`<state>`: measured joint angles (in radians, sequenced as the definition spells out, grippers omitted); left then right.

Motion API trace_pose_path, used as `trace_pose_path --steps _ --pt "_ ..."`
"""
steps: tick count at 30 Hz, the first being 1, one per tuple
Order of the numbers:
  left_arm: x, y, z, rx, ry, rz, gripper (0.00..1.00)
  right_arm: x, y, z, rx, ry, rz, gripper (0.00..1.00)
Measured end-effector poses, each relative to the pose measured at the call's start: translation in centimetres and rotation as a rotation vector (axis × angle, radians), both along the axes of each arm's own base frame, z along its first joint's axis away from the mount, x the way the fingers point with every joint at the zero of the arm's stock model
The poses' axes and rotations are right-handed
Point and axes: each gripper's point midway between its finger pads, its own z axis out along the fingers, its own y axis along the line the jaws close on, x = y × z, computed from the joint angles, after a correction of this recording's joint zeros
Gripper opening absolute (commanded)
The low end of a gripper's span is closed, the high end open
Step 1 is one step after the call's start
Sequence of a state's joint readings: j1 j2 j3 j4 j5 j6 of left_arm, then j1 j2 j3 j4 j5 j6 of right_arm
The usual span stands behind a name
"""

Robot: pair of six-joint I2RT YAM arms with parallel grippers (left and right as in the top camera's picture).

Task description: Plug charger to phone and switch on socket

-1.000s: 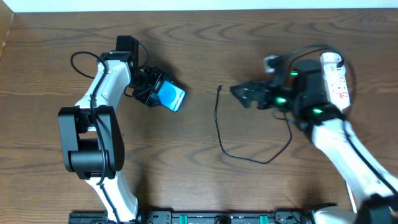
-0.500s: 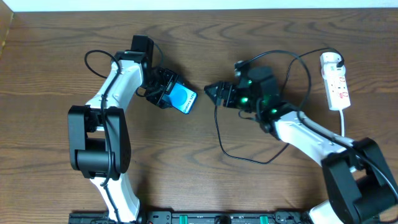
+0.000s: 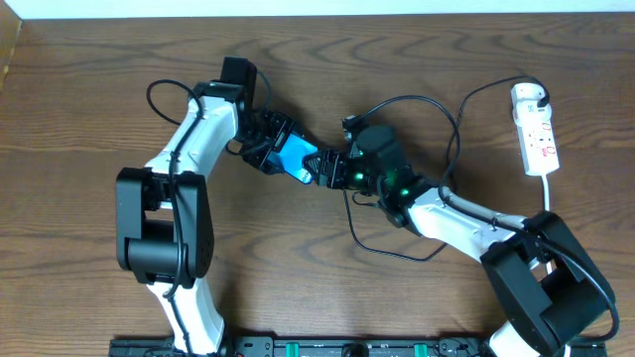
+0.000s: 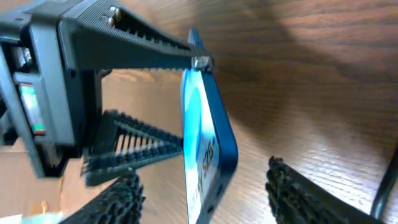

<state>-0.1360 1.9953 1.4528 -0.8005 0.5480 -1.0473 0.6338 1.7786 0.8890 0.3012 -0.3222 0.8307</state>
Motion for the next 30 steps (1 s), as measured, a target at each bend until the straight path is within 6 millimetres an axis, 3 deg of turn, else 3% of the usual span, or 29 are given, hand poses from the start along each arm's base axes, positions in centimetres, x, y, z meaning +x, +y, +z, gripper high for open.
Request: trace_pose_path --steps 10,18,26,30 --pt "-0.3 -1.1 0.3 -0.033 0.005 -0.021 0.63 1.6 0.5 -3.1 -0.006 0.036 -0.098 0.49" --pt "-0.3 -1.3 0.4 -0.045 0.005 -0.021 0.63 4.3 2.4 -2.3 0.04 0.014 -0.119 0.34" --pt "-0.2 -1.0 0.3 -0.036 0.004 -0.015 0.63 3.8 3.0 -2.6 0.046 0.042 -0.118 0.24" --pt "-0.2 -1.0 0.3 -0.036 0.004 -0.015 0.63 3.8 3.0 -2.6 0.052 0.052 -0.126 0.12"
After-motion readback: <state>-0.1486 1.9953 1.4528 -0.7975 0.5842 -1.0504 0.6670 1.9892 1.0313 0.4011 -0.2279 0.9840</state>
